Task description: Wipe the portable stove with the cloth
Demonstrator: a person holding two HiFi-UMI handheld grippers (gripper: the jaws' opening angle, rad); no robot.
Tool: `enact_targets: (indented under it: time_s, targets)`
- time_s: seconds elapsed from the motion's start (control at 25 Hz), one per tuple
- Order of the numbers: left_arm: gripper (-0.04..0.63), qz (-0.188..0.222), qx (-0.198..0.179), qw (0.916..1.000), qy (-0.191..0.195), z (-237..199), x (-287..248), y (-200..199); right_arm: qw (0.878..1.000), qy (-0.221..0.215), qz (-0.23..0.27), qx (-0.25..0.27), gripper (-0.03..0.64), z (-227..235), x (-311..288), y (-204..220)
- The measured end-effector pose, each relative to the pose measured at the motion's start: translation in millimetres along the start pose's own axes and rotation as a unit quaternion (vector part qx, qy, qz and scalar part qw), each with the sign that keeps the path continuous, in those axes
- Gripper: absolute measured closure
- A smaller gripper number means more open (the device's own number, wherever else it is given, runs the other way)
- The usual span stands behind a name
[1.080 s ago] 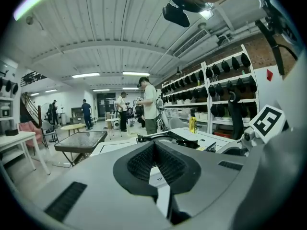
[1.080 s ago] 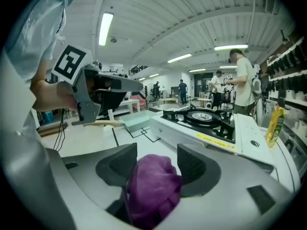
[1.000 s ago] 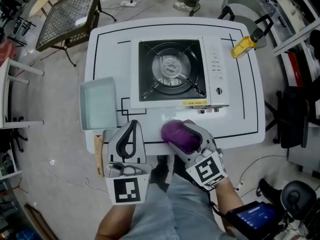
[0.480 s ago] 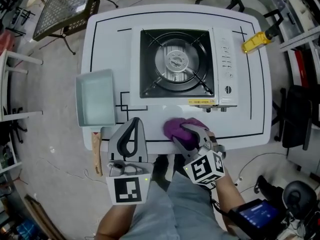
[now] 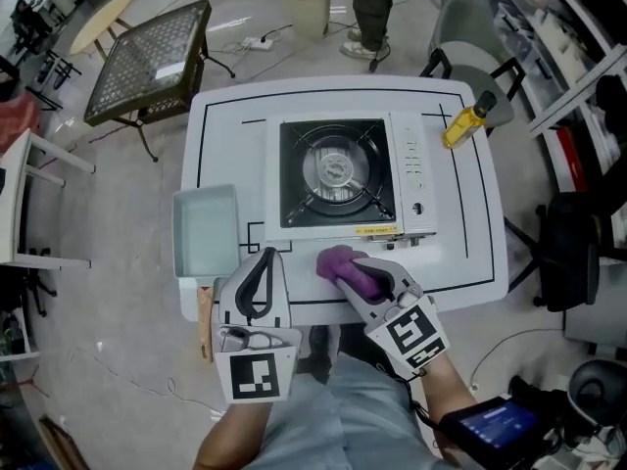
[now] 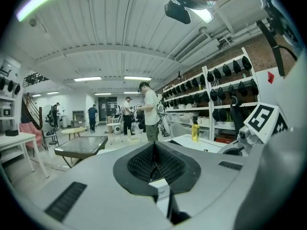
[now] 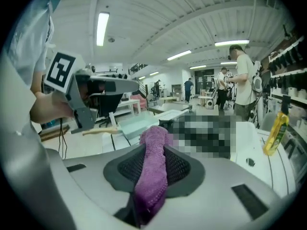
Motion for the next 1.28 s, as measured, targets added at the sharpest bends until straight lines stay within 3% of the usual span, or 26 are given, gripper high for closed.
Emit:
enact_targets:
  time_s: [0.24,0.48,0.76,0.96,1.28]
  targets:
    - [0.577,0.053,-0.018,0.9984,-0.003,-8,18,-59,0.997,0.02,0.08,0.002,0.495,11,44,-86]
    - [0.577,0.117,-0.041,0.9917,-0.032,-26,10,-123,0.987,0.041,0.151,0.04,0.495,50,73,-179]
    - [0.577,0.133,-0.048,0.9875,-0.069,-46,-16,-158,0.974,0.04,0.202,0.089,0.495,97,79,-270]
    - [0.577,0.112,-0.035,0.989,-0.09,-58,-38,-152,0.975,0.018,0.193,0.105,0.495,131,48,-299]
    - [0.577,0.07,0.016,0.9903,-0.119,-87,-101,-98,0.982,-0.014,0.101,0.16,0.495,195,-75,-280]
Point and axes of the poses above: the fingertips, and each gripper's own axes: x backward along the fingers, z to its right, y out of its underside, the point moved 4 cm from there along x, backward along the fingers, and after that the axes turned 4 degrees about -x, right-handed, at the moved point
